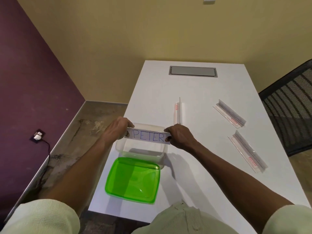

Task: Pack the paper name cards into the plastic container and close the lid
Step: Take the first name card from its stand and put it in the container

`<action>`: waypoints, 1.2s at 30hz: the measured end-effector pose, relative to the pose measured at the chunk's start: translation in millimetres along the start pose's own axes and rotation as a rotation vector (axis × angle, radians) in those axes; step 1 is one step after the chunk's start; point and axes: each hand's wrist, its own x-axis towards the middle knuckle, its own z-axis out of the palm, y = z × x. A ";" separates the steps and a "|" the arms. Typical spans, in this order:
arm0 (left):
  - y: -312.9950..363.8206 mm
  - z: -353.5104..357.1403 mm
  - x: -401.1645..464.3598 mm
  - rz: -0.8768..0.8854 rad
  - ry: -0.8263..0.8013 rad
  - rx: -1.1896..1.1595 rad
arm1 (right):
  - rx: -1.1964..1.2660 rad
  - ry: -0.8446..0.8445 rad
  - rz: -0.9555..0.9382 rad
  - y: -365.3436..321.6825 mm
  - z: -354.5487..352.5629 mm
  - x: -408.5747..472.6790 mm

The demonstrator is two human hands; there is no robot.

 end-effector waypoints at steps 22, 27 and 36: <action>-31.8 36.9 18.0 0.167 -0.133 0.414 | -0.235 -0.373 -0.110 -27.4 52.8 43.5; -33.9 55.6 26.9 0.241 -0.200 0.533 | -0.290 -0.436 -0.166 -30.4 65.0 47.7; -42.5 74.7 36.5 0.311 -0.227 0.591 | -0.290 -0.458 -0.248 -30.9 85.0 55.6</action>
